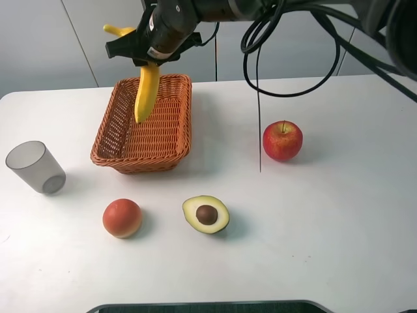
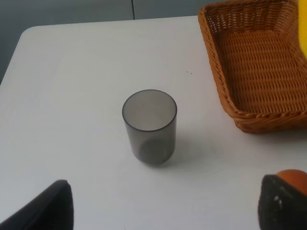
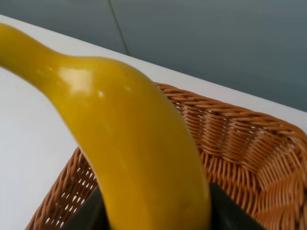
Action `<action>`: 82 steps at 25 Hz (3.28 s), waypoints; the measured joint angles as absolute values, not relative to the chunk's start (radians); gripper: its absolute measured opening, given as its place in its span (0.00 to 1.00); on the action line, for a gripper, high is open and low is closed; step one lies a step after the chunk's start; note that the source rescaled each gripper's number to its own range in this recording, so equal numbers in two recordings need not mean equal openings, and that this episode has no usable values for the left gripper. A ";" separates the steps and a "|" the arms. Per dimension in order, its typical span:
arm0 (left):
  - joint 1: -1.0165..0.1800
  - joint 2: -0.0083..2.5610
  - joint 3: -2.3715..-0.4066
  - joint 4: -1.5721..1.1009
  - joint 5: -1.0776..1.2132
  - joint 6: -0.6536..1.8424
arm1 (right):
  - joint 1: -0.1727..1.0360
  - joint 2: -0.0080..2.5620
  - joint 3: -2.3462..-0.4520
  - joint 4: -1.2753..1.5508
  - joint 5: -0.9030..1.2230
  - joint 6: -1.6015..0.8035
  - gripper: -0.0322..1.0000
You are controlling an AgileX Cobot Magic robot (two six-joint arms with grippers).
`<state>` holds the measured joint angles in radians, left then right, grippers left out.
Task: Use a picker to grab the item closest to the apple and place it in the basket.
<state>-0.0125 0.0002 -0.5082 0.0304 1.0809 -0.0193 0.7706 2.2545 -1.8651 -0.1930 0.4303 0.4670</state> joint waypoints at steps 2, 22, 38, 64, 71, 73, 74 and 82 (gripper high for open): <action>-0.012 0.000 -0.508 0.030 1.081 -0.019 | 0.777 2.273 -1.865 -0.193 0.395 0.467 0.04; -0.012 0.000 -0.508 0.030 1.081 -0.019 | 0.786 2.385 -1.865 -0.145 0.372 0.483 0.29; -0.012 0.000 -0.508 0.030 1.081 -0.019 | 0.786 2.318 -1.865 -0.119 0.495 0.441 1.00; -0.012 0.000 -0.508 0.030 1.081 -0.021 | 0.583 1.942 -1.511 -0.062 0.821 0.256 1.00; -0.012 0.000 -0.508 0.030 1.081 -0.021 | 0.436 1.754 -1.270 -0.062 0.819 0.254 1.00; -0.012 0.000 -0.508 0.030 1.081 -0.021 | 0.387 1.677 -1.197 -0.062 0.817 0.254 1.00; -0.012 0.000 -0.508 0.030 1.081 -0.021 | 0.363 1.644 -1.167 -0.057 0.817 0.254 1.00; -0.012 0.000 -0.508 0.030 1.081 -0.021 | 0.176 1.304 -0.915 -0.043 0.859 0.251 1.00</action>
<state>-0.0125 0.0002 -0.5082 0.0304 1.0809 -0.0211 0.1762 1.3041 -0.9145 -0.0428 0.8593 0.2510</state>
